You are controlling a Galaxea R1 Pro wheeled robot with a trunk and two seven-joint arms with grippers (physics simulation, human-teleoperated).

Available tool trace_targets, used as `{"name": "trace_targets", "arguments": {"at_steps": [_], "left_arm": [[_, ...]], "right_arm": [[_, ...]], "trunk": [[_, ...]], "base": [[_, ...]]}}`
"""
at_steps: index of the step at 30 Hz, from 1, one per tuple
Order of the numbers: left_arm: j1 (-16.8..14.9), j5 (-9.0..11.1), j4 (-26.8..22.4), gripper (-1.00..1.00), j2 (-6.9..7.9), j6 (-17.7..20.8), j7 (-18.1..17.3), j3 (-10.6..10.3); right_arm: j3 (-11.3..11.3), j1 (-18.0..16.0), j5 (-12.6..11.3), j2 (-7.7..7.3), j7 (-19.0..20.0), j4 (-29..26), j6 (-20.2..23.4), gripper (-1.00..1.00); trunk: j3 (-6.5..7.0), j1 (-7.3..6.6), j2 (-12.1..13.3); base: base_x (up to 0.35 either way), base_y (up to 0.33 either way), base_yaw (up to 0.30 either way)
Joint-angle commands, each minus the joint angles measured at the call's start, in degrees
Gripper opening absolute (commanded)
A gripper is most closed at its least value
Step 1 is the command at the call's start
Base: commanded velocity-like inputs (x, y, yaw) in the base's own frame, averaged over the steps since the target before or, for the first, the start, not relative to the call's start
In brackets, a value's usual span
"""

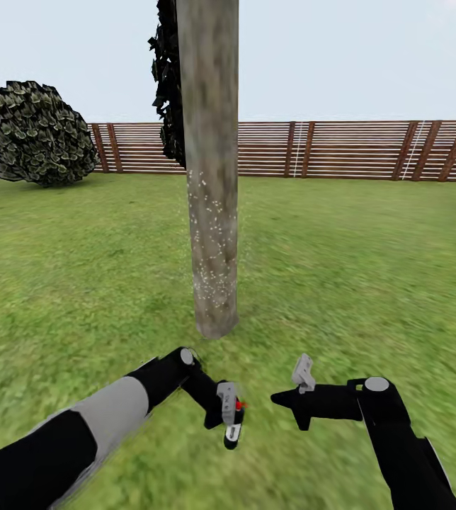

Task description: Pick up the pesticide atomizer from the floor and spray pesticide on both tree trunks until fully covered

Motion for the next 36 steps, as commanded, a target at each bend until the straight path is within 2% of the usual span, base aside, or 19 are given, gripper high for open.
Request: {"name": "trace_targets", "arguments": {"at_steps": [1, 5, 6, 7, 9, 10, 11, 12, 13, 15, 16, 17, 18, 19, 20, 23, 27, 30, 36], "left_arm": [[0.0, 0.2, 0.2, -1.0, 1.9, -0.1, 0.1, 0.3], [0.2, 0.6, 2.2, -1.0, 7.33, -0.6, 1.9, 0.5], [0.2, 2.3, 6.3, -1.0, 8.11, -2.0, 7.9, 0.6], [0.3, 5.1, 9.1, -1.0, 8.29, -2.6, 12.0, 0.6], [0.7, 14.2, 13.4, -1.0, 8.4, -3.5, 18.1, 0.6], [1.5, 21.1, 15.2, -1.0, 8.53, -4.2, 20.5, 0.7], [2.4, 27.4, 16.2, -1.0, 8.61, -4.9, 22.3, 0.7], [3.6, 32.7, 16.7, -1.0, 8.72, -5.5, 24.5, 0.7], [5.1, 36.5, 16.9, -1.0, 8.75, -5.7, 28.1, 0.6], [8.6, 39.8, 17.1, -1.0, 8.76, -6.4, 36.2, 0.7], [10.3, 41.0, 17.2, -1.0, 8.75, -7.8, 39.9, 0.7], [12.1, 42.9, 17.2, -1.0, 8.75, -10.2, 42.8, 0.7], [14.6, 47.2, 17.2, -1.0, 8.82, -13.1, 45.8, 0.9], [15.8, 49.9, 17.2, -1.0, 8.94, -14.2, 47.1, 1.1], [17.5, 55.7, 17.3, -1.0, 9.97, -16.1, 49.1, 1.2], [19.8, 61.9, 17.3, -1.0, 12.42, -18.1, 50.4, 1.3], [24.1, 66.9, 17.3, -1.0, 13.93, -22.7, 54.7, 1.5], [25.7, 71.4, 17.3, -1.0, 13.95, -24.1, 61.8, 1.4], [26.1, 72.6, 17.2, -1.0, 14.02, -24.3, 64.5, 1.9]], "right_arm": [[0.0, 0.0, 0.0, -0.05, 0.0, 0.0, 0.0, -1.0], [-0.2, 0.0, 0.0, -0.33, -0.1, 0.1, 0.0, -1.0], [-0.4, 0.1, 0.0, -0.46, -0.1, 0.3, 0.0, -1.0], [-0.5, 0.2, 0.0, -0.52, -0.2, 0.4, 0.0, -1.0], [-2.0, 0.5, 0.1, -0.64, -0.6, 2.3, -0.3, -1.0], [-5.9, 0.7, 0.2, -0.68, -0.7, 4.0, -0.5, -1.0], [-11.9, 0.7, 0.2, -0.71, -0.8, 5.5, -0.6, -1.0], [-20.1, 0.7, 0.3, -0.72, -0.8, 7.2, -1.2, -1.0], [-29.6, 0.6, 0.4, -0.72, -0.9, 9.5, -4.5, -1.0], [-44.6, 0.6, 0.7, -0.73, -0.9, 13.2, -14.7, -1.0], [-50.4, 0.6, 1.3, -0.68, -1.1, 14.6, -19.3, 1.0], [-55.0, 0.6, 2.7, -0.68, -1.5, 16.3, -23.0, 1.0], [-59.6, 0.6, 4.3, -0.69, -1.8, 18.3, -25.6, 1.0], [-61.3, 0.7, 4.7, -0.71, -1.9, 18.9, -26.3, 1.0], [-64.7, 0.6, 5.2, -0.72, -2.6, 20.0, -27.2, 1.0], [-68.9, 0.7, 5.7, -0.73, -12.2, 26.4, -28.8, 1.0], [-69.8, 0.6, 5.9, -0.65, -28.1, 29.9, -29.5, 1.0], [-69.8, 0.7, 5.9, -0.64, -30.5, 30.4, -29.5, 1.0], [-69.8, 0.6, 6.0, -0.64, -31.0, 31.1, -29.5, 1.0]], "trunk": [[0.0, 0.0, 0.0], [0.0, 0.0, 0.0], [0.0, 0.0, 0.0], [0.0, 0.0, 0.0], [0.0, 0.0, 0.0], [0.0, 0.0, 0.0], [0.0, 0.0, 0.0], [0.0, 0.0, 0.0], [0.0, 0.0, 0.0], [0.0, 0.0, 0.0], [0.0, 0.0, 0.0], [0.0, 0.0, 0.0], [0.0, 0.0, 0.0], [0.0, 0.0, 0.0], [0.0, 0.0, 0.0], [0.0, 0.0, 0.0], [0.0, 0.0, 0.0], [0.0, 0.0, 0.0], [0.0, 0.0, 0.0]], "base": [[0.0, 0.0, 0.0], [0.0, 0.0, 0.0], [0.0, 0.0, 0.0], [0.0, 0.0, 0.0], [0.0, 0.0, 0.0], [0.0, 0.0, 0.0], [0.0, 0.0, 0.0], [0.0, 0.0, 0.0], [0.0, 0.0, 0.0], [0.0, 0.0, 0.0], [0.0, 0.0, 0.0], [0.0, 0.0, 0.0], [0.0, 0.0, 0.0], [0.0, 0.0, 0.0], [0.0, 0.0, 0.0], [0.0, 0.0, 0.0], [0.0, 0.0, 0.0], [0.0, 0.0, 0.0], [0.0, 0.0, 0.0]]}}
